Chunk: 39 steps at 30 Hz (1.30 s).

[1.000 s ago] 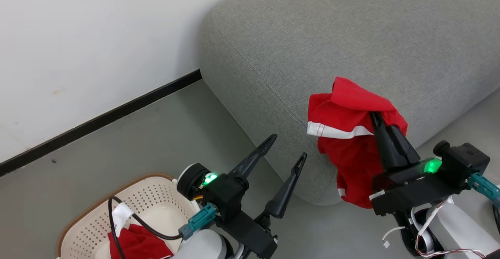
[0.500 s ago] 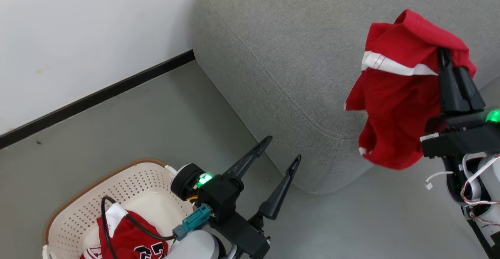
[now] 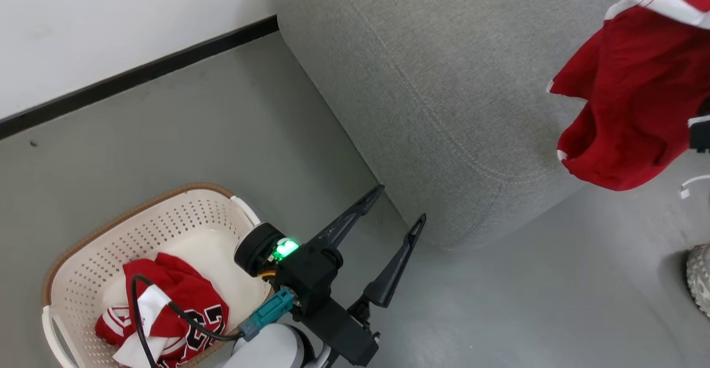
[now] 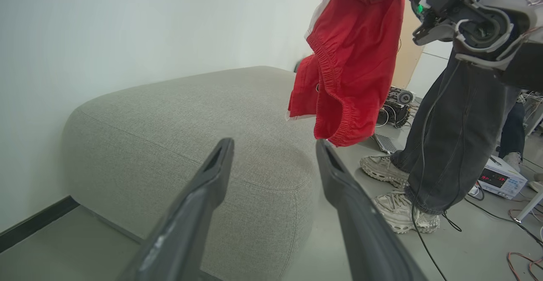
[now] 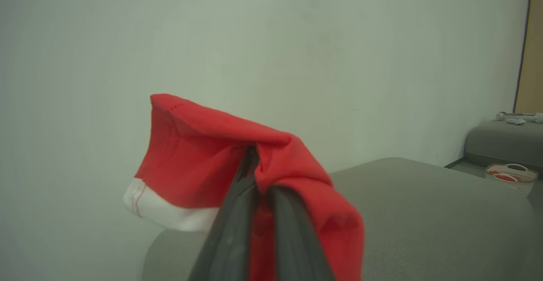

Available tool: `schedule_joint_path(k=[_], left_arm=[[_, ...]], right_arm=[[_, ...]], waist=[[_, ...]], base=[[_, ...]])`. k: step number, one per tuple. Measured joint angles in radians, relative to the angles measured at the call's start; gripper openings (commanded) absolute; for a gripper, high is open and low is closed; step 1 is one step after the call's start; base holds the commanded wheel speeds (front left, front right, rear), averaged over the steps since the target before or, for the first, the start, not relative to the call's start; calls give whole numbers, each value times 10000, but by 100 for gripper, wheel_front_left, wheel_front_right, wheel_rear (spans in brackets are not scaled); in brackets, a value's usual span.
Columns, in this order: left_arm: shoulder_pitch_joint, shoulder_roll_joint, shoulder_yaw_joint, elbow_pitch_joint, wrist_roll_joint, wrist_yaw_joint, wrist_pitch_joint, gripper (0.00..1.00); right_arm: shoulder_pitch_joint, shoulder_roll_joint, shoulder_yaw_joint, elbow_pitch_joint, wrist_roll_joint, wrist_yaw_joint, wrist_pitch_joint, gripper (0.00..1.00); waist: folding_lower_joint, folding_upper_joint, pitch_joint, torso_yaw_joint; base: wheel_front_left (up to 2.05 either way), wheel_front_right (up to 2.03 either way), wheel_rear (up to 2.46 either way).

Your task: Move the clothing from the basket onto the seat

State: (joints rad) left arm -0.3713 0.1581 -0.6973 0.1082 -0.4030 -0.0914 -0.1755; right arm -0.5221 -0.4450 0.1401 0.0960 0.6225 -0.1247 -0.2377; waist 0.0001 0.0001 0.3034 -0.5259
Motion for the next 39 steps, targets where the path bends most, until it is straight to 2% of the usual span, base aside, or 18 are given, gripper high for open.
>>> schedule_joint_path(k=[12,18,33,39], left_arm=[[-492,623,40,-533,205,-69,431,100],[-689,917,59,-826,261,-146,608,100],[-931,1383,-311,-1306,276,-242,959,100],[-941,1597,-447,-1475,278,-244,1035,100]], right_arm=[[-1134,-161,-1294,451,215,0,165,0],[-1704,-263,-2318,851,316,0,176,0],[-2883,-871,-3841,1795,274,0,468,0],[-3591,-1302,-4615,2096,15,0,704,0]], waist=[[1,0,1468,598],[1,1,2190,975],[1,0,3773,1834],[-1,0,4363,2154]], base=[[0,0,0],[0,0,0],[0,0,0],[0,0,0]])
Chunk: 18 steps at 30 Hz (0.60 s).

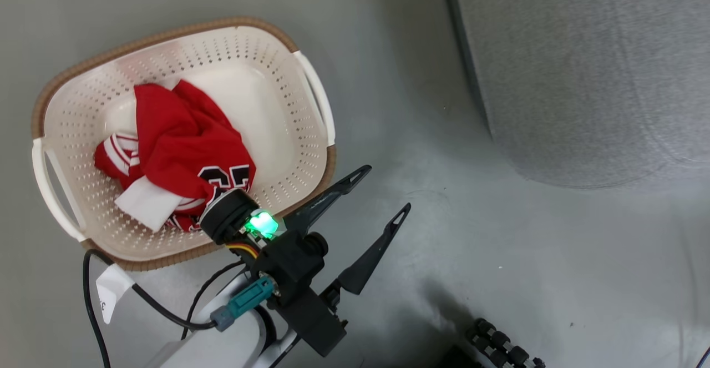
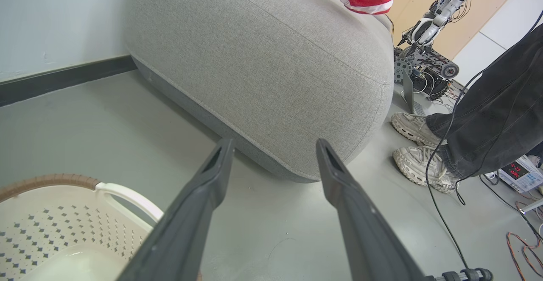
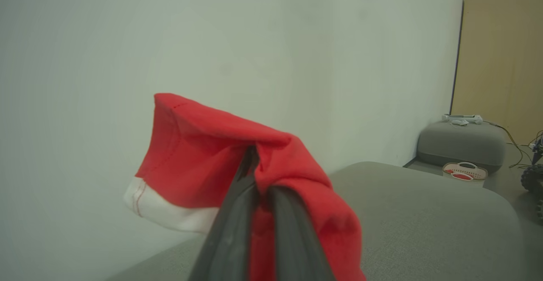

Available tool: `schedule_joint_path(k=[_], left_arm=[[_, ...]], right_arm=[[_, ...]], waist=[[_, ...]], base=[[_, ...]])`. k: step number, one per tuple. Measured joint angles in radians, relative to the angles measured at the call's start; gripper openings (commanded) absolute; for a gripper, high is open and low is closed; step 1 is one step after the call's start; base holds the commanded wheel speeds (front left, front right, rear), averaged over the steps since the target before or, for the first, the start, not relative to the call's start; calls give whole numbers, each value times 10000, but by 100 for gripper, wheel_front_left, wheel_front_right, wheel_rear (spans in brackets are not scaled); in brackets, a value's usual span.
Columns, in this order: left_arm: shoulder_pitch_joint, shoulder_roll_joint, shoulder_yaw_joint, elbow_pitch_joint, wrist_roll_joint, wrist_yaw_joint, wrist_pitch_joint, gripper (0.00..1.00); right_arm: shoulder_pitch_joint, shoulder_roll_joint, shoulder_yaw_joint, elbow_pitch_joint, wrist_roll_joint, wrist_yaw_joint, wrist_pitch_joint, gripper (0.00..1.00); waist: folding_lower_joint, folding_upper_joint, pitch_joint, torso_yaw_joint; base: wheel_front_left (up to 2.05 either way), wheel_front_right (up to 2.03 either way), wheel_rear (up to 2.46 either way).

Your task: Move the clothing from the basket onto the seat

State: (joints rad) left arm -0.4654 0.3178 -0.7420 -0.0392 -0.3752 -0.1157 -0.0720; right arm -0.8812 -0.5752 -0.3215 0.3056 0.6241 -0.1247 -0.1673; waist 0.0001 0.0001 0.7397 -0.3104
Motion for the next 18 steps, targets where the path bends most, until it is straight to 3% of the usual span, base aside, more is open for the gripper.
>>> schedule_joint_path(k=[8,18], left_arm=[[33,366,-142,15,-4,-75,-12,100],[39,575,-171,-35,-8,-77,-184,100]], right_arm=[[-1193,-355,-953,232,-711,0,88,0],[-2201,-573,-1436,351,-1770,0,221,0]], waist=[[1,0,599,469],[-1,0,961,797]], base=[[0,0,0],[0,0,0]])
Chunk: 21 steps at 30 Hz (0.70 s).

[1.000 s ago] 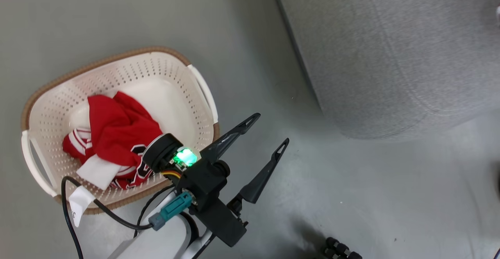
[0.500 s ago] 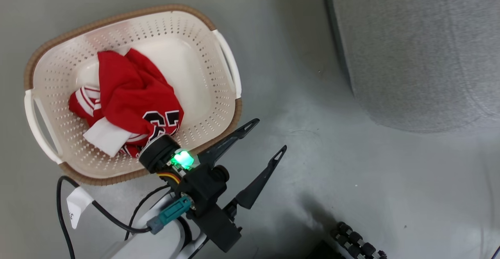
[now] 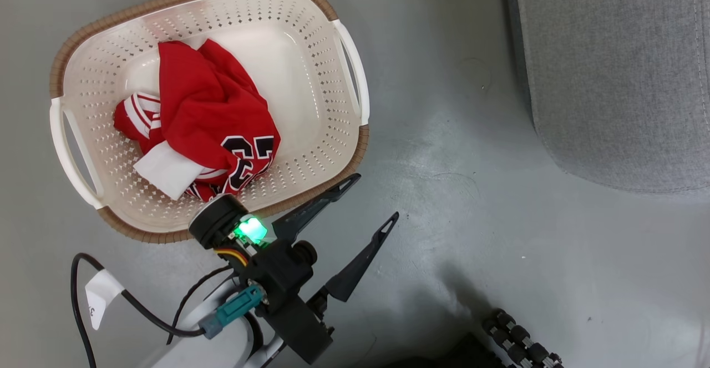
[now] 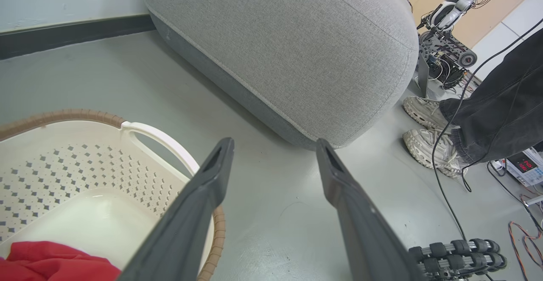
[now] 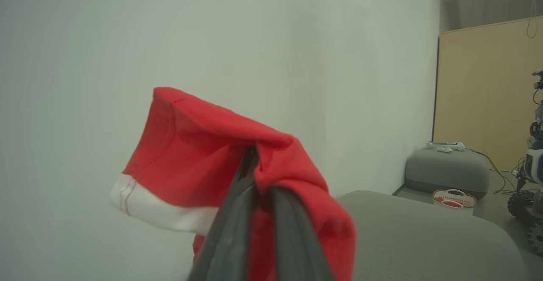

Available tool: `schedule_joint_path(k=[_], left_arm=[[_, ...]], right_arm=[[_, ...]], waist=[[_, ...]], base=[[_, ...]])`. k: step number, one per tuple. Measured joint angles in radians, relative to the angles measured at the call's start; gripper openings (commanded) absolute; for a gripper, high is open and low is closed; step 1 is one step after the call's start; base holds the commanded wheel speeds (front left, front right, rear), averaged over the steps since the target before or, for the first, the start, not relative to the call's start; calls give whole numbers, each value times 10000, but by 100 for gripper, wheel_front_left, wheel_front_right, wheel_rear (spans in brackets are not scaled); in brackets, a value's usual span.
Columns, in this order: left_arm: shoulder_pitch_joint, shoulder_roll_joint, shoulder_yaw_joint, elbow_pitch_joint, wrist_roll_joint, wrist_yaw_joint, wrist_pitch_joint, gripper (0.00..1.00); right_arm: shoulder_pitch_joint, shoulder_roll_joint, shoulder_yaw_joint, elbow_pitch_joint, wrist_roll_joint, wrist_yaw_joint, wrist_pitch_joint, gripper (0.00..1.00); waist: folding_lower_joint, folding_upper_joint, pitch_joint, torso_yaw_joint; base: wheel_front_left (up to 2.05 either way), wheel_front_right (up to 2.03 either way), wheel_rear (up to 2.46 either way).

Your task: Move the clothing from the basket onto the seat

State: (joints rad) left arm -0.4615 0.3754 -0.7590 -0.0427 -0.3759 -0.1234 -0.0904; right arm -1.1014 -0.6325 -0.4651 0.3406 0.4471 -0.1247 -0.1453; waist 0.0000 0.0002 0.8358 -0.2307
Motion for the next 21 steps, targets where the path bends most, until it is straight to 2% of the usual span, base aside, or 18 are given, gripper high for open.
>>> schedule_joint_path(k=[5,14,21], left_arm=[[-6,15,-13,-167,-13,0,2,100],[-15,201,35,-157,-27,0,-6,100],[-88,196,81,-44,-31,0,-90,100]], right_arm=[[203,253,-351,59,-104,-2,247,0],[1506,2359,-364,982,399,-2,738,0],[1496,2439,-17,1220,556,63,704,0]], waist=[[-1,-3,150,19],[0,-2,547,135],[0,-2,523,195]], base=[[0,0,0],[0,0,0],[0,0,0]])
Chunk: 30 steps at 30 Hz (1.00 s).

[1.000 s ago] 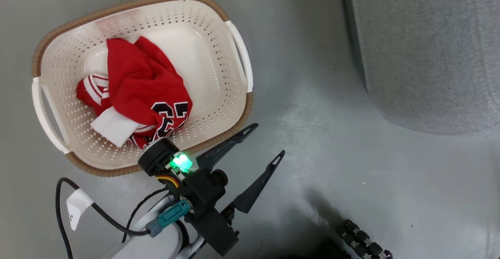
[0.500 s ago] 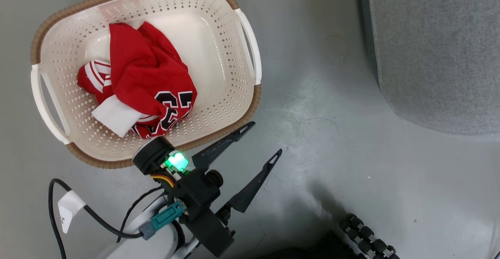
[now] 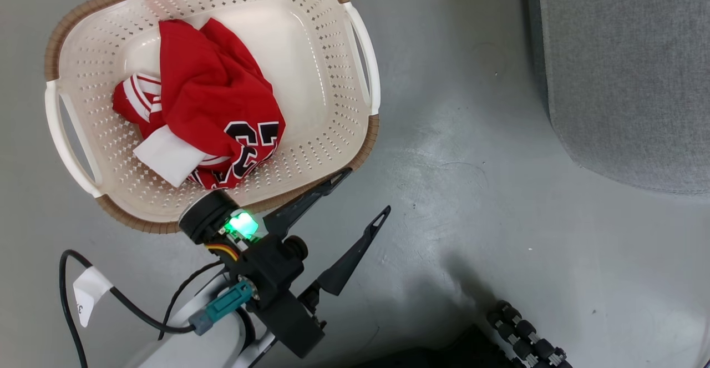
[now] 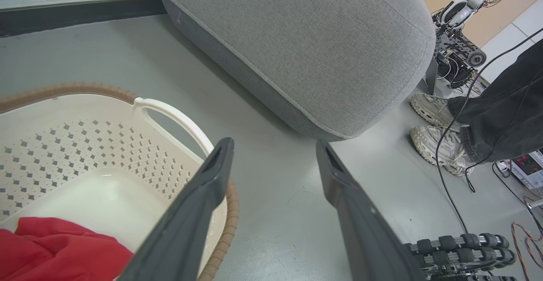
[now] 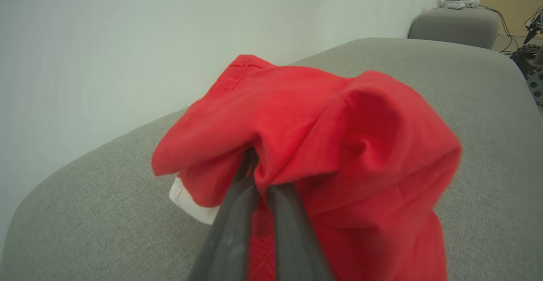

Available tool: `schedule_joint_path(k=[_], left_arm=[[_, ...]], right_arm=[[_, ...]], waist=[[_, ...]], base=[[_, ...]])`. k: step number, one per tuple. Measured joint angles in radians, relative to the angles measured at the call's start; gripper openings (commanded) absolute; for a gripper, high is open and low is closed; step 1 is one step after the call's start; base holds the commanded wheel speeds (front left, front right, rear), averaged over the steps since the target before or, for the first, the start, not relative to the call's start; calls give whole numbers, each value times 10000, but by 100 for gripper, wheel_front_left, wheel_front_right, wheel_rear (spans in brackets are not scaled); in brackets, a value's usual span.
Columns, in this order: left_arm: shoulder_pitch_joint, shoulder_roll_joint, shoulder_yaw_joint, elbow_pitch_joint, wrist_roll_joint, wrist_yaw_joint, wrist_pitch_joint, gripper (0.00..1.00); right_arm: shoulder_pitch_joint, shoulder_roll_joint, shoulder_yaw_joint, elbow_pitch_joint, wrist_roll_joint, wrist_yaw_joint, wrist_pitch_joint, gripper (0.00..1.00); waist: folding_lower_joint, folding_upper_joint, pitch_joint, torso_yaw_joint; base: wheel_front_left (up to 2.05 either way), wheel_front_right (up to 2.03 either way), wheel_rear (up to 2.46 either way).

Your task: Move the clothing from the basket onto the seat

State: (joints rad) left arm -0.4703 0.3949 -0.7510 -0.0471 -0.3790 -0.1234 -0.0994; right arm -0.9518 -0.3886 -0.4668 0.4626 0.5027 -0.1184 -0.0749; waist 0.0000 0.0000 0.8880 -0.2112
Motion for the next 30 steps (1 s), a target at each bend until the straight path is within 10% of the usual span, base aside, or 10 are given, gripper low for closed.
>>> schedule_joint_path(k=[1,3,13,30], left_arm=[[-24,-33,-4,8,0,0,-8,100],[-73,-104,-21,38,-12,0,-75,100],[-304,-585,-213,370,-92,-2,-314,100],[-764,-1455,0,1710,-610,-6,-1064,100]], right_arm=[[-2,-6,13,12,-4,0,-29,7],[-15,-50,61,44,-33,46,-77,100],[440,-489,196,297,-104,709,-328,100],[2162,640,1089,-151,-546,1546,-1204,100]], waist=[[0,0,-27,12],[0,0,-89,35],[0,-1,-506,260],[-1,-1,-1818,984]], base=[[0,0,0],[0,0,0],[0,0,0],[0,0,0]])
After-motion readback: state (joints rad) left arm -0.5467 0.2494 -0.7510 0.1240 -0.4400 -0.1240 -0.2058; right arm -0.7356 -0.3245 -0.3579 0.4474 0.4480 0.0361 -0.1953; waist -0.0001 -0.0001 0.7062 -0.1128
